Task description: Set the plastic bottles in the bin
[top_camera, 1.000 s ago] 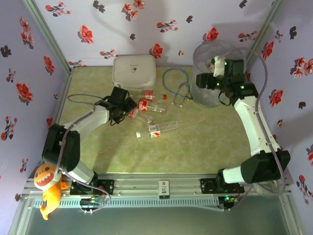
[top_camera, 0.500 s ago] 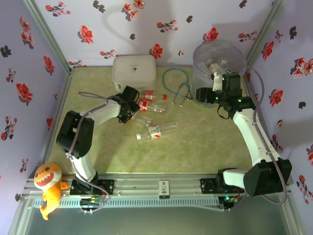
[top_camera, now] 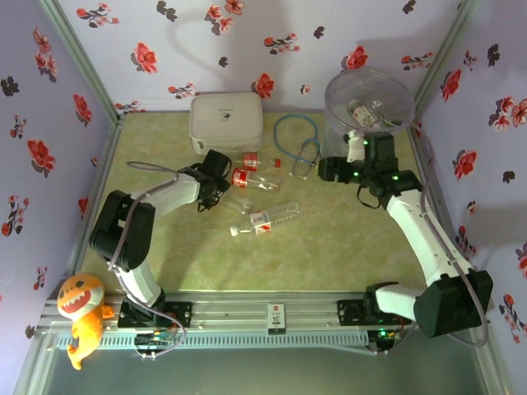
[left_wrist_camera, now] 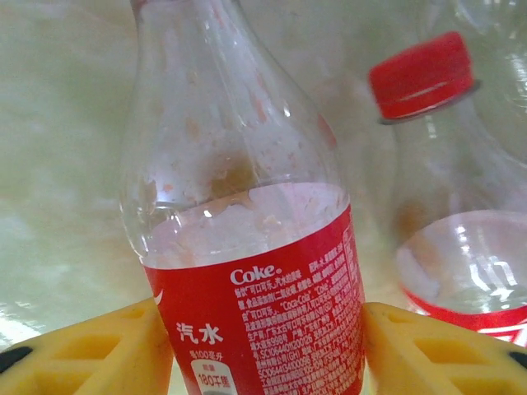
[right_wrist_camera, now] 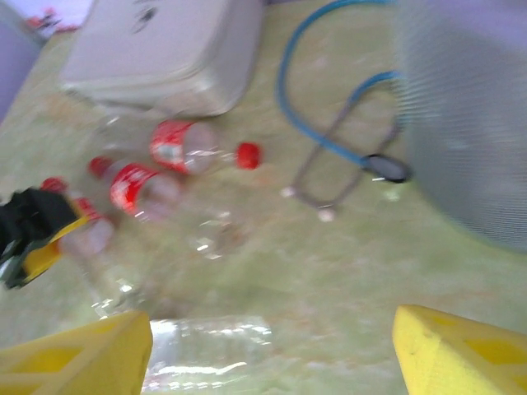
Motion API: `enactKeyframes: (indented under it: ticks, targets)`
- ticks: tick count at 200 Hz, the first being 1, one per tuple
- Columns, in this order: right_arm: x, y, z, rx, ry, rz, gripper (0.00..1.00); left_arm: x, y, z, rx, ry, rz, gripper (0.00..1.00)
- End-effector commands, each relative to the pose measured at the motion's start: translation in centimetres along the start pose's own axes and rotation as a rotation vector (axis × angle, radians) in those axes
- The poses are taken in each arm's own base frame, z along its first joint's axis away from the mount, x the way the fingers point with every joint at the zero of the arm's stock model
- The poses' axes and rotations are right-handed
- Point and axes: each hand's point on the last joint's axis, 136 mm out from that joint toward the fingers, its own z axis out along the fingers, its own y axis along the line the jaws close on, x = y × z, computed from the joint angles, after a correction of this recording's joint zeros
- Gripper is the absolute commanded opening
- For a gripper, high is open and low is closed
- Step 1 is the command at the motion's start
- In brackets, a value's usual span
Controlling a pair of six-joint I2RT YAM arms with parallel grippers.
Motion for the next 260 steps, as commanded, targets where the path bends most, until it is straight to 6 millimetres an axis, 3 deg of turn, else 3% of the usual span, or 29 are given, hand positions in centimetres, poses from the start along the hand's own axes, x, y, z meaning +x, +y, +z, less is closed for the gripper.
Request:
enactKeyframes:
  ticks: [1,38,70,109,140,184,237,260]
  targets:
    - [1.7,5.4,2.5,-0.176,0.078,-0.010,0.78,-1.8,1.9,-2.4,-0.035,-0.063,0.029,0.58]
    - [4.9,14.3,7.0,-0.453,0.260,-0.010,0.82,-3.1,0.4,-6.8,0.059,-0.082,0.152,0.60]
    - [4.3,17.8,8.0,-0.637,0.289,0.066,0.82,-1.8,-2.4,-9.5,0.202,0.017,0.307,0.60]
    - [4.8,18.9,9.3,-0.696,0.345,0.104,0.84,0.3,-6.6,-12.0,0.462,0.105,0.359,0.58]
    - [5.5,19.4,10.4,-0.694,0.370,0.120,0.84,0.8,-7.9,-13.3,0.554,0.119,0.358,0.58]
    - [6.8,19.0,12.5,-0.670,0.417,0.105,0.81,1.5,-8.8,-13.8,0.606,0.148,0.327,0.58]
    - [6.4,19.1,12.4,-0.646,0.409,0.101,0.66,1.9,-8.9,-13.7,0.612,0.153,0.328,0.60]
    - [6.4,18.9,12.3,-0.631,0.407,0.097,0.62,2.0,-8.7,-13.7,0.611,0.152,0.332,0.66]
